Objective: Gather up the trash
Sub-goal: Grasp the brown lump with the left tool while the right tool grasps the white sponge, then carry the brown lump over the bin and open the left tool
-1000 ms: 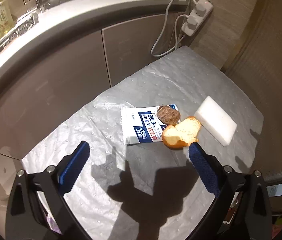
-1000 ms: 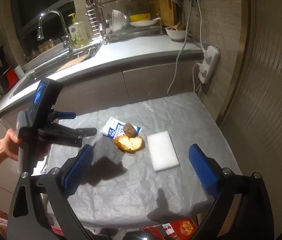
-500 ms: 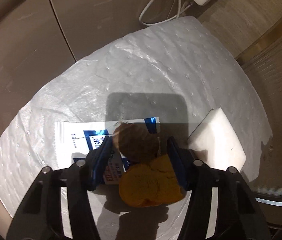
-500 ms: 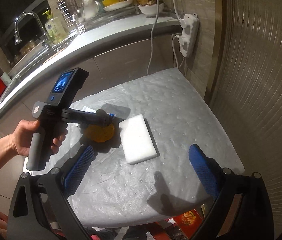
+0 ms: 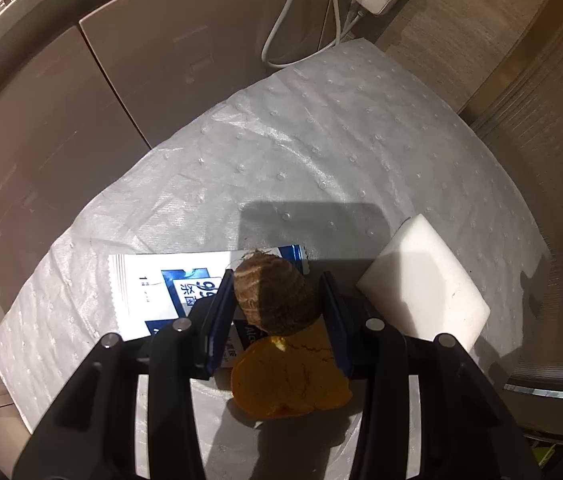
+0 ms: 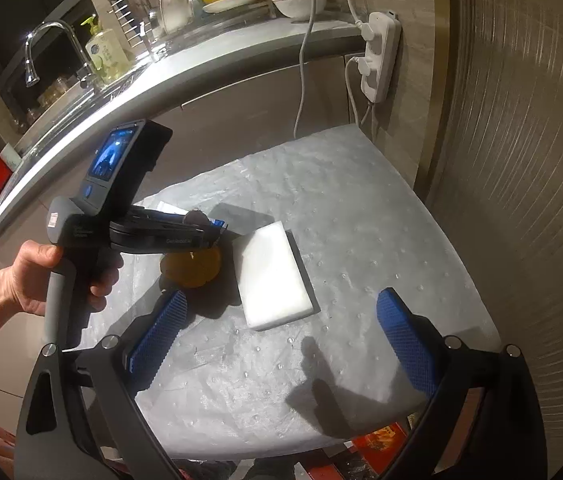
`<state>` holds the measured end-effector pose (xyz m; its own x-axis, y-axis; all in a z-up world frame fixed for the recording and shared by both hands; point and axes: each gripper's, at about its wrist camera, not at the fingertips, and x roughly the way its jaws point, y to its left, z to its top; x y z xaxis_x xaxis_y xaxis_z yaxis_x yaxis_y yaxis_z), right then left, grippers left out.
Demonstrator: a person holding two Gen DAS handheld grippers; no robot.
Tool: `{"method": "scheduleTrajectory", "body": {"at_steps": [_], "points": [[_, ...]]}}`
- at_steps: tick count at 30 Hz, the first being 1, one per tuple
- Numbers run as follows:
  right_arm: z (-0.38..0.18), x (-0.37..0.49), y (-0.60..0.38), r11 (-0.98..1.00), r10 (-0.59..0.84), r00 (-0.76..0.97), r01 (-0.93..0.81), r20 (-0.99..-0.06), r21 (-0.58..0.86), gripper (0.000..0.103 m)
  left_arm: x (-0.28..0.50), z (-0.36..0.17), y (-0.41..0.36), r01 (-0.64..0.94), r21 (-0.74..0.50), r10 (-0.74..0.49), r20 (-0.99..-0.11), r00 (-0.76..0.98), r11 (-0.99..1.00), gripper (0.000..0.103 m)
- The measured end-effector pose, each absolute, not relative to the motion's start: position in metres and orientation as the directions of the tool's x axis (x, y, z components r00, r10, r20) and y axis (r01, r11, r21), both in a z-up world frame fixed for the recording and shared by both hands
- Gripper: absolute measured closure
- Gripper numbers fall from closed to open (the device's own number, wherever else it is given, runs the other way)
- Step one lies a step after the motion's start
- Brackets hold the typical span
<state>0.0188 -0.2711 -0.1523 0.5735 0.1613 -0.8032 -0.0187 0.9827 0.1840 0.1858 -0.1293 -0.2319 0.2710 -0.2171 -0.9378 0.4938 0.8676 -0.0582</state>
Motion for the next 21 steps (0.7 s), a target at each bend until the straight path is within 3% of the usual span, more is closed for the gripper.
{"method": "scheduleTrajectory", "body": {"at_steps": [13,17,21], "points": [[-0.243,0.094,-0.226,0.982,0.156,0.439,-0.164,-0.885,0.092,0.008,0.141,-0.143,-0.048,0.427,-0.069,-0.254,-0.883,0.395,0.902,0.062],[-0.250,0.094,-0.217,0.980,0.123,0.422,-0.196,-0.898,0.042,0.037,0.121,-0.129,-0.018,0.384,-0.072,-0.244,-0.873,0.422,0.920,0.062],[-0.248,0.092,-0.220,0.979,0.121,0.416,-0.198,-0.901,0.040,0.042,0.104,-0.123,0.009,0.352,-0.074,-0.235,-0.867,0.439,0.933,0.062]]}}
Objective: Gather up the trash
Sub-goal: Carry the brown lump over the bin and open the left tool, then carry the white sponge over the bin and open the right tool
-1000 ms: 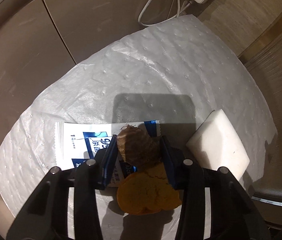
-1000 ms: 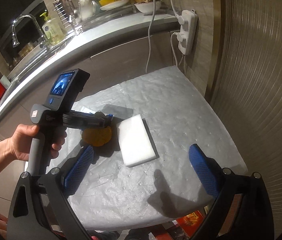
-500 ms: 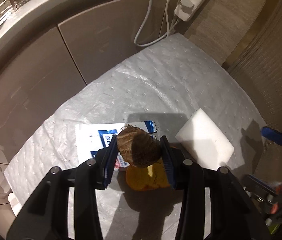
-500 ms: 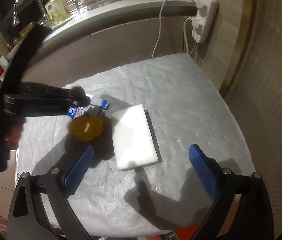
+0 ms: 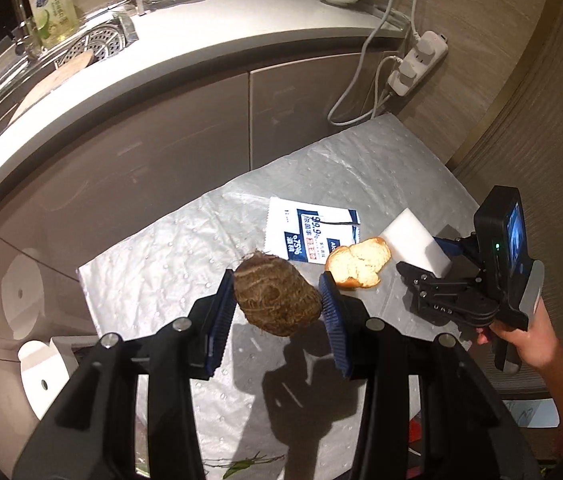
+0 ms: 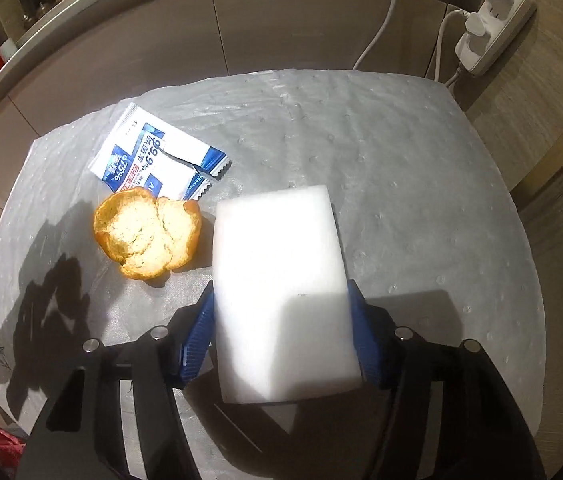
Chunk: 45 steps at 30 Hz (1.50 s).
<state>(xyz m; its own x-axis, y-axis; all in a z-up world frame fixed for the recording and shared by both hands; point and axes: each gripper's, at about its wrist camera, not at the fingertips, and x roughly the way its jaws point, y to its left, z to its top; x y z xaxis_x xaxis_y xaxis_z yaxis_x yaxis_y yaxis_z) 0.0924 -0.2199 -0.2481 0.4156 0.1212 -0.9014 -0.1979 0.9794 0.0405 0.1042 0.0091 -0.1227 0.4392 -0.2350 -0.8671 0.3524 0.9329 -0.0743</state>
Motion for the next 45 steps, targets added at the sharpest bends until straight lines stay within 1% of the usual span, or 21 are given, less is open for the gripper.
{"method": "scheduleTrajectory", "body": {"at_steps": [3,6,9,11,16,19,23,27,31,37,38,40,41,42,45], "points": [[-0.230,0.084,-0.224,0.984,0.116,0.441,-0.171,-0.890,0.044,0.042,0.087,-0.117,0.033,0.331,-0.081,-0.233,-0.862,0.450,0.940,0.062],[-0.190,0.067,-0.219,0.986,0.132,0.492,-0.156,-0.860,0.062,0.042,0.067,-0.108,0.059,0.314,-0.079,-0.227,-0.853,0.470,0.946,0.062],[-0.151,0.045,-0.198,0.976,0.204,0.520,-0.179,-0.829,0.128,0.042,0.046,-0.101,0.094,0.280,-0.083,-0.217,-0.843,0.493,0.957,0.062],[-0.130,0.028,-0.173,0.958,0.278,0.526,-0.214,-0.804,0.191,0.042,0.033,-0.100,0.119,0.252,-0.078,-0.199,-0.840,0.504,0.965,0.062],[-0.100,0.002,-0.087,0.901,0.417,0.492,-0.335,-0.764,0.276,0.042,0.002,-0.112,0.183,0.179,-0.057,-0.141,-0.851,0.506,0.982,0.062],[-0.100,-0.010,-0.031,0.861,0.467,0.433,-0.420,-0.771,0.286,0.042,-0.010,-0.133,0.218,0.144,-0.046,-0.111,-0.869,0.483,0.989,0.062],[-0.114,-0.023,0.033,0.824,0.473,0.349,-0.501,-0.809,0.265,0.042,-0.020,-0.177,0.255,0.121,-0.016,-0.067,-0.902,0.427,0.993,0.062],[-0.129,-0.035,0.079,0.803,0.457,0.288,-0.540,-0.842,0.251,0.042,-0.026,-0.227,0.281,0.111,-0.021,-0.059,-0.934,0.352,0.994,0.062],[-0.139,-0.043,0.107,0.798,0.437,0.250,-0.551,-0.864,0.244,0.042,-0.028,-0.269,0.293,0.119,-0.022,-0.056,-0.953,0.296,0.993,0.062],[-0.150,-0.050,0.121,0.805,0.393,0.215,-0.550,-0.894,0.222,0.041,-0.018,-0.326,0.301,0.137,-0.074,-0.103,-0.970,0.218,0.988,0.062],[-0.152,-0.051,0.122,0.808,0.385,0.211,-0.547,-0.899,0.218,0.041,-0.017,-0.333,0.300,0.144,-0.073,-0.103,-0.972,0.212,0.987,0.061],[-0.156,-0.054,0.124,0.814,0.373,0.201,-0.540,-0.906,0.215,0.041,-0.014,-0.342,0.297,0.157,-0.080,-0.111,-0.973,0.201,0.984,0.054],[-0.158,-0.054,0.125,0.817,0.367,0.199,-0.537,-0.909,0.212,0.041,-0.013,-0.344,0.296,0.164,-0.080,-0.113,-0.973,0.200,0.983,0.048],[-0.159,-0.054,0.125,0.820,0.361,0.198,-0.533,-0.911,0.209,0.041,-0.011,-0.344,0.296,0.168,-0.083,-0.116,-0.972,0.203,0.982,0.046],[-0.162,-0.054,0.125,0.828,0.355,0.197,-0.520,-0.914,0.210,0.041,-0.007,-0.340,0.296,0.170,-0.097,-0.133,-0.967,0.217,0.981,0.041]]}}
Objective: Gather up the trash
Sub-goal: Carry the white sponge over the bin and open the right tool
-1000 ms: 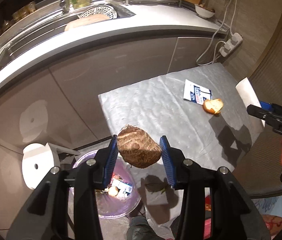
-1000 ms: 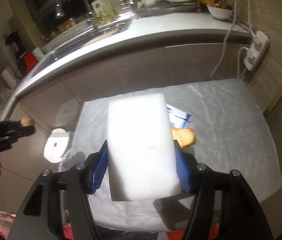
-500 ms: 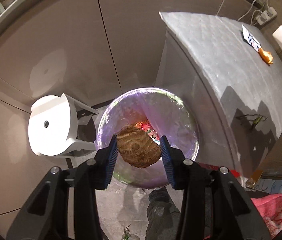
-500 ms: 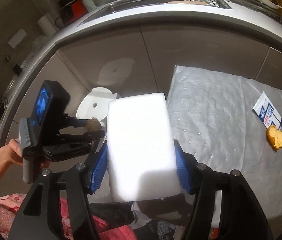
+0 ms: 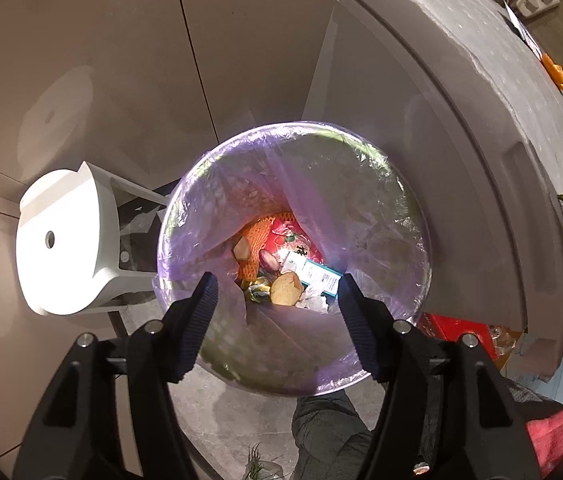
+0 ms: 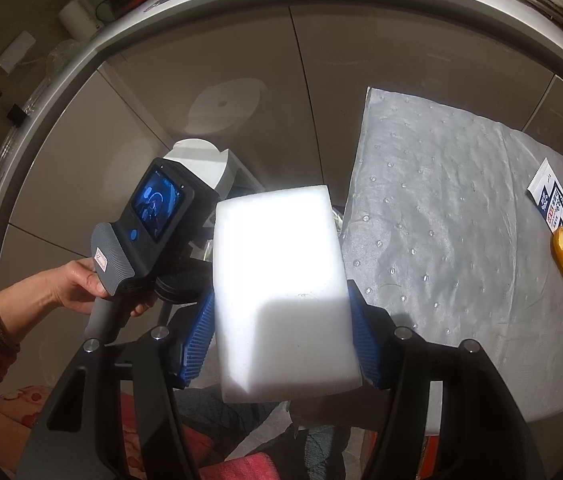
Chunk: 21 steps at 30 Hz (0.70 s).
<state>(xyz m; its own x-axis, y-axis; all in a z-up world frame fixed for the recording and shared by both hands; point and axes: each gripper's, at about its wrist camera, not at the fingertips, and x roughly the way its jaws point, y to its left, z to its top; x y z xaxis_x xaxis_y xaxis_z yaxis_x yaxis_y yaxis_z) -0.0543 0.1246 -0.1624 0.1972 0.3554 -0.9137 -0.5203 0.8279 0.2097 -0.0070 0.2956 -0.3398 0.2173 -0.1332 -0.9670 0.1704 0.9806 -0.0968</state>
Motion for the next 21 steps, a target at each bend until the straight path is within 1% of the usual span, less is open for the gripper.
{"method": "scheduleTrajectory", "body": {"at_steps": [7,10,15,21], "points": [[-0.170,-0.048,0.129,0.825,0.354,0.194,-0.526,-0.915,0.208,0.041,-0.010,-0.307,0.302,0.174,-0.093,-0.138,-0.953,0.268,0.980,0.040],[-0.183,-0.042,0.138,0.812,0.354,0.182,-0.546,-0.917,0.206,0.041,-0.020,-0.280,0.308,0.164,-0.078,-0.127,-0.942,0.311,0.983,0.033],[-0.228,-0.025,0.167,0.785,0.368,0.109,-0.568,-0.924,0.246,0.041,-0.044,-0.236,0.324,0.127,-0.059,-0.104,-0.921,0.376,0.990,0.024],[-0.285,-0.018,0.215,0.741,0.377,-0.002,-0.600,-0.926,0.303,0.040,-0.066,-0.204,0.340,0.078,-0.027,-0.057,-0.907,0.416,0.997,0.020]]}}
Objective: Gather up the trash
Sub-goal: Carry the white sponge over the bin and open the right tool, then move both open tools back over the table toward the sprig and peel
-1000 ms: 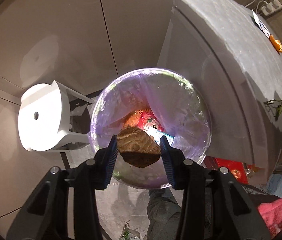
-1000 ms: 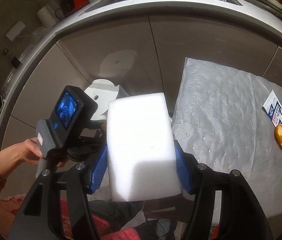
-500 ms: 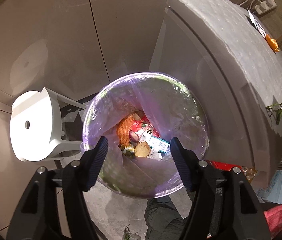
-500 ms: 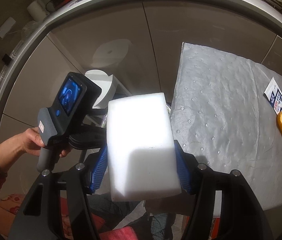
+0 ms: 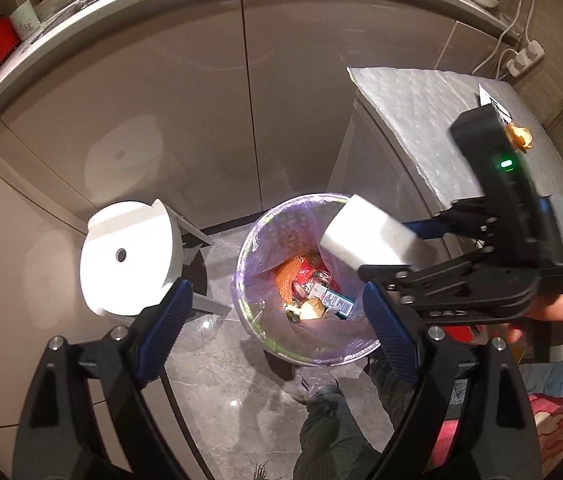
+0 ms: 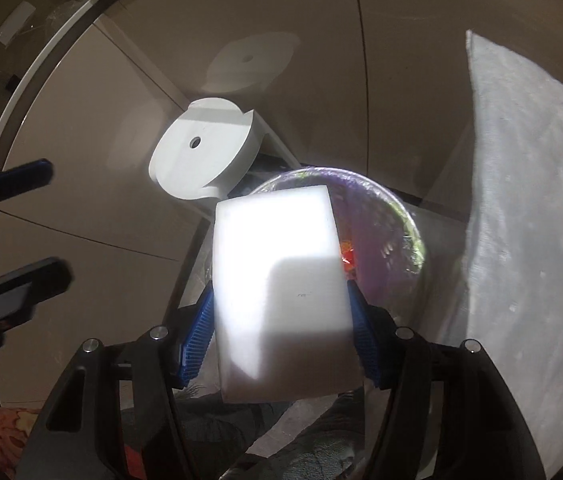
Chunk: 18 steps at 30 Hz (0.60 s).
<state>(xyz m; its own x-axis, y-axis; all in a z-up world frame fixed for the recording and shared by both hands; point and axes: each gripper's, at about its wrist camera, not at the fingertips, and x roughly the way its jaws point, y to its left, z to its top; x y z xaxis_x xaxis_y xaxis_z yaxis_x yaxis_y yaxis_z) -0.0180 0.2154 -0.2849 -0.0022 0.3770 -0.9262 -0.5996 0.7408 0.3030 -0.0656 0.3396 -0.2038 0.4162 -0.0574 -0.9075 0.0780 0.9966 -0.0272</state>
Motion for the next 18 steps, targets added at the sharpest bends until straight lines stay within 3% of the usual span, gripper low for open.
{"method": "scheduleTrajectory", "body": {"at_steps": [4,6,7,13,18], "points": [[-0.308,-0.022,0.240,0.716,0.353,-0.042,-0.632,-0.935,0.298,0.038,-0.073,-0.194,0.346,0.045,-0.021,-0.038,-0.902,0.429,0.999,0.018],[-0.311,-0.023,0.246,0.717,0.342,-0.049,-0.632,-0.939,0.294,0.024,-0.075,-0.193,0.347,0.035,-0.011,-0.025,-0.903,0.428,0.999,0.018],[-0.310,-0.024,0.247,0.720,0.342,-0.043,-0.630,-0.939,0.291,0.021,-0.076,-0.192,0.346,0.033,-0.010,-0.023,-0.903,0.429,0.999,0.018],[-0.282,-0.017,0.231,0.730,0.393,-0.001,-0.608,-0.920,0.312,0.019,-0.074,-0.184,0.337,0.056,-0.003,-0.027,-0.898,0.439,0.998,0.018],[-0.220,-0.003,0.171,0.788,0.454,0.158,-0.532,-0.877,0.312,0.017,-0.072,-0.170,0.314,0.129,-0.032,-0.089,-0.881,0.464,0.991,0.015]]}}
